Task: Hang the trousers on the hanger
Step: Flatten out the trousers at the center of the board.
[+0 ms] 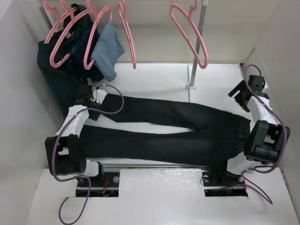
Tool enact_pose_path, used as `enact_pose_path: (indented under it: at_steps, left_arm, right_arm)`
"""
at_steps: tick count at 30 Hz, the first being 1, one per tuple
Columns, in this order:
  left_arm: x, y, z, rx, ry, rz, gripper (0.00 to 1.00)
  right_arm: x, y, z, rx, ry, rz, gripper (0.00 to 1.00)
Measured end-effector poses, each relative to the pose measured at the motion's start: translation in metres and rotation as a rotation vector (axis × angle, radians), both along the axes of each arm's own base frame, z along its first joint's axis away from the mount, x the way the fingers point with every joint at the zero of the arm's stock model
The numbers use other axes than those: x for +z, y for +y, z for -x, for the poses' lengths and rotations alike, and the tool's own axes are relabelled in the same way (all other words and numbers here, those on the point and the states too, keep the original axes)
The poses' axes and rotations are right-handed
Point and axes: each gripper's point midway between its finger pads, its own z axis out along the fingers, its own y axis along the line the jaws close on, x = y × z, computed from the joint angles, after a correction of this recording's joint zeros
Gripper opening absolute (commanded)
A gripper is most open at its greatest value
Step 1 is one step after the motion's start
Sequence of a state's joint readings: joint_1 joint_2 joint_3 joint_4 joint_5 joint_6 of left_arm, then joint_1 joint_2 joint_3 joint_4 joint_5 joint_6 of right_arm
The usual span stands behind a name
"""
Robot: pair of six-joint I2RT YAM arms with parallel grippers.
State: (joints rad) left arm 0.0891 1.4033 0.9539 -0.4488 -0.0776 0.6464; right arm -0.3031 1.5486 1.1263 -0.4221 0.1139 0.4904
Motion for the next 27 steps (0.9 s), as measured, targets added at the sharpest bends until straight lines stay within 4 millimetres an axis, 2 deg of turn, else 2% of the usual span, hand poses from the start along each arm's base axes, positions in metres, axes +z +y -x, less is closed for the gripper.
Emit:
enact_pose_path:
  at_steps: [3,5,6,8,12,14,19,20,24,27]
  left_arm:
    - [0.025,-0.034,-0.024,-0.047,-0.106,0.087,0.56]
    - [0.034,-0.051,-0.040,-0.058,-0.159,0.116,0.58]
    - [0.034,-0.059,-0.047,-0.061,-0.175,0.126,0.61]
    - [0.028,-0.071,-0.062,-0.057,-0.180,0.142,0.61]
    - [0.004,-0.081,-0.093,-0.003,-0.154,0.164,0.68]
    - [-0.007,-0.081,-0.107,0.029,-0.156,0.171,0.74]
    - [-0.025,-0.069,-0.133,0.124,-0.170,0.184,0.80]
    - [-0.027,-0.064,-0.139,0.149,-0.178,0.187,0.80]
    - [-0.034,-0.038,-0.153,0.262,-0.220,0.195,1.00]
    - [-0.039,-0.019,-0.157,0.330,-0.235,0.193,1.00]
  right_arm:
    - [0.013,-0.025,0.000,-0.071,-0.011,0.017,1.00]
    - [0.005,-0.038,0.002,-0.125,0.019,0.008,1.00]
    - [-0.003,-0.042,0.004,-0.147,0.044,-0.002,1.00]
    - [-0.027,-0.044,0.011,-0.180,0.119,-0.031,1.00]
    - [-0.069,-0.039,0.029,-0.213,0.258,-0.085,1.00]
    - [-0.078,-0.040,0.034,-0.228,0.288,-0.091,1.00]
    - [-0.095,-0.047,0.035,-0.233,0.342,-0.076,1.00]
    - [-0.096,-0.049,0.033,-0.230,0.355,-0.069,1.00]
    - [-0.097,-0.053,0.029,-0.203,0.381,-0.051,1.00]
    - [-0.097,-0.056,0.024,-0.182,0.384,-0.040,0.99]
